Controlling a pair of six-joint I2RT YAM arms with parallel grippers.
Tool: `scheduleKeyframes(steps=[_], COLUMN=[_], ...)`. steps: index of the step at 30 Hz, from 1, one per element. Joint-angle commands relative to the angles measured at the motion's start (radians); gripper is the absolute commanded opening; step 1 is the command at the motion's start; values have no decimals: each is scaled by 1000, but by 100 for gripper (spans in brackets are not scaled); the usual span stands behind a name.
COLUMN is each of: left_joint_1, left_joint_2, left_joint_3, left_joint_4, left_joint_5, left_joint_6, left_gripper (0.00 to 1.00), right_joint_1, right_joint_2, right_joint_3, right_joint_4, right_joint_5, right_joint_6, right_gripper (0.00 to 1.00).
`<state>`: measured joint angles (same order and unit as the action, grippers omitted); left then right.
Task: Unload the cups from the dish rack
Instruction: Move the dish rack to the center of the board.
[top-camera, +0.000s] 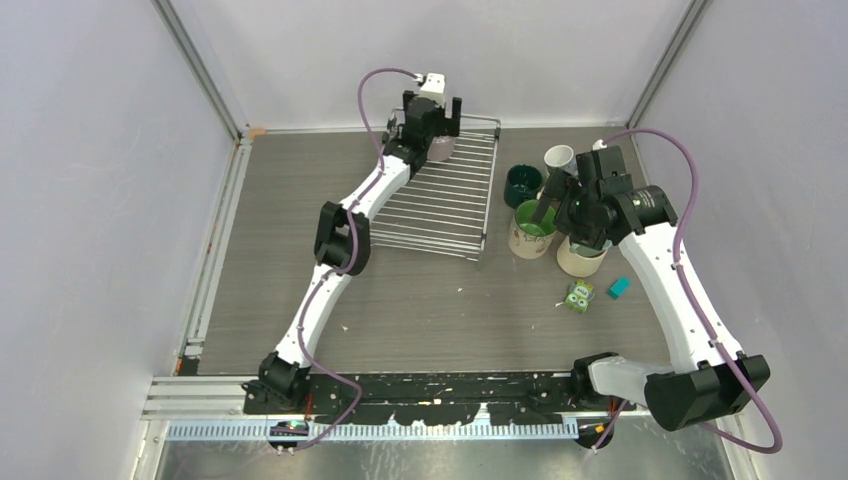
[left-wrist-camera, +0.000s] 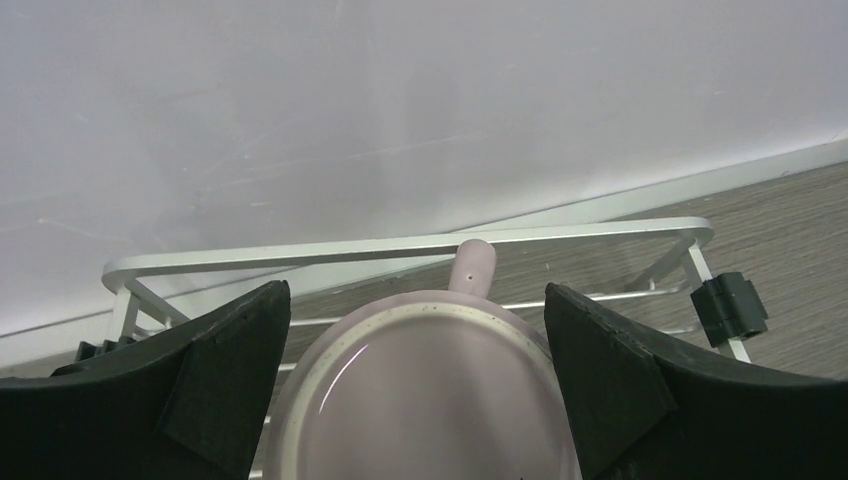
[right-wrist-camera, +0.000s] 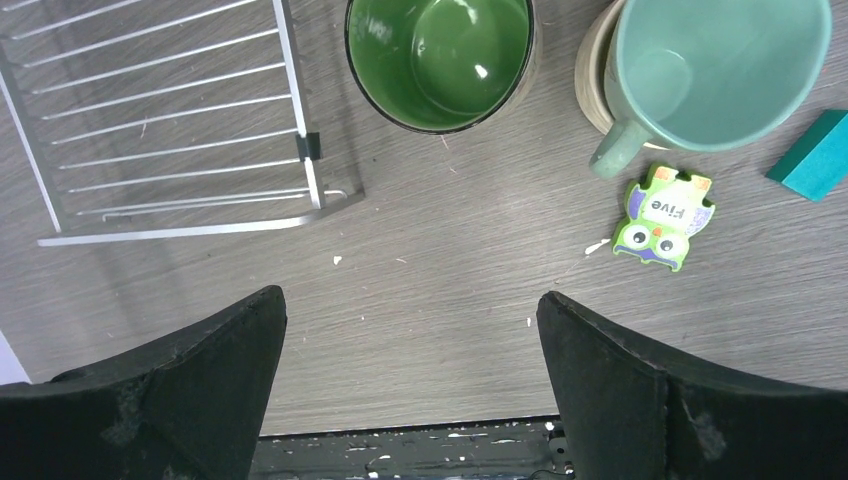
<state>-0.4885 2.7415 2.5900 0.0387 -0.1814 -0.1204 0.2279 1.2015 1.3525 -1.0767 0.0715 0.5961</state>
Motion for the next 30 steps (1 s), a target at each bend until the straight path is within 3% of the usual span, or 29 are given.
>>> scheduleKeyframes(steps=[1, 15, 30], left_joint_1=[-13, -16, -11], left_joint_2=[-41, -145, -96], left_joint_3=[39, -37, 31], left_joint_4=[-91, -221, -317], left_joint_5=[2, 62, 53], left_joint_6=[-36, -129, -141], left_gripper=[100, 100, 100], right_joint_1=[6, 7, 6], right_joint_2=[-27, -56, -30], right_joint_3=[-3, -35, -69], right_joint_4=[38, 55, 110], right_joint_5=[-24, -43, -115], right_joint_6=[-9, -1, 21], right_gripper=[100, 100, 100])
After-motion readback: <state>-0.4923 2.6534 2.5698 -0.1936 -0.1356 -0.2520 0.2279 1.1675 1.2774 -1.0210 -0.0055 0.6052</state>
